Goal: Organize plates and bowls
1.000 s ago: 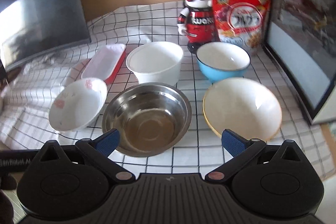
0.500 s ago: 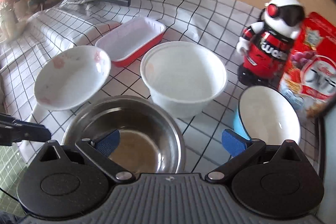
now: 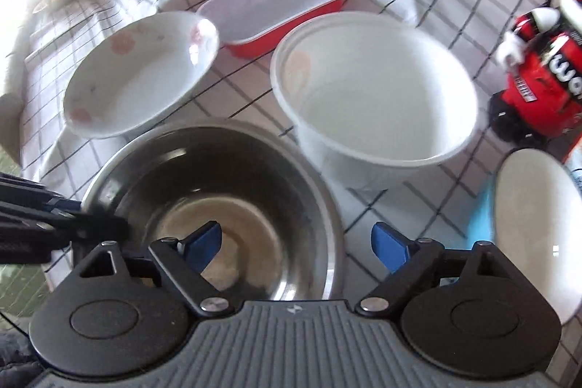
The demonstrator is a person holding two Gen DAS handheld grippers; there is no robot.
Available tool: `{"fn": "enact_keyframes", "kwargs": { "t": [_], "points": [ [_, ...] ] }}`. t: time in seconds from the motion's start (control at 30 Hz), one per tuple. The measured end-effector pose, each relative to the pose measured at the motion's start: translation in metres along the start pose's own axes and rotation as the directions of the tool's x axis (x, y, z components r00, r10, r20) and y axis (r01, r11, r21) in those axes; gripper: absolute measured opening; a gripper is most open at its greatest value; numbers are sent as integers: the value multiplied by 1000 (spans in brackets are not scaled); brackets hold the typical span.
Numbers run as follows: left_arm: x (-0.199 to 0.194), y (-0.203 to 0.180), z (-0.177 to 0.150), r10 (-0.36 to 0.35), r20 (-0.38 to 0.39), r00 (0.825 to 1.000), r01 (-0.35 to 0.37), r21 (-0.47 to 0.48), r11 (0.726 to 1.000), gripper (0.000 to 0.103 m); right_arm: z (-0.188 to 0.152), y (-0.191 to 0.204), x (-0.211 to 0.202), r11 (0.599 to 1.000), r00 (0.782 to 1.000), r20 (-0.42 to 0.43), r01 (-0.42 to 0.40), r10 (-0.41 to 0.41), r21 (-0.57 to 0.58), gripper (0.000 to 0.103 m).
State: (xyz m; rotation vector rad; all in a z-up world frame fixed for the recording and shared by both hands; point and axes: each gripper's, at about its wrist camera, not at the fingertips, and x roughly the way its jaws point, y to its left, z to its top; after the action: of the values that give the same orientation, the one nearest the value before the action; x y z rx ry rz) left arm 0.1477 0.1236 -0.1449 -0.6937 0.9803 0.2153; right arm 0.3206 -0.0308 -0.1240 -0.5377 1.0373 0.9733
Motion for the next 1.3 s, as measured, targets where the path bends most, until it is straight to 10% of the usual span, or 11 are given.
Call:
{"fn": "enact_keyframes", "kwargs": {
  "t": [0.33, 0.7, 1.3],
  "points": [
    [-40, 26, 36, -74, -21, 997, 75, 70, 995, 24, 23, 29, -33, 985, 994, 60, -100, 93, 138, 92],
    [-57, 98, 132, 88, 61, 994, -98, 207, 973, 33, 111, 98, 22, 951, 973, 170, -192, 154, 244, 96],
    [-44, 123, 152, 124, 166, 978, -182, 397, 900, 24, 113, 121, 35, 965, 985, 158, 23, -67, 263, 97]
  ]
}}
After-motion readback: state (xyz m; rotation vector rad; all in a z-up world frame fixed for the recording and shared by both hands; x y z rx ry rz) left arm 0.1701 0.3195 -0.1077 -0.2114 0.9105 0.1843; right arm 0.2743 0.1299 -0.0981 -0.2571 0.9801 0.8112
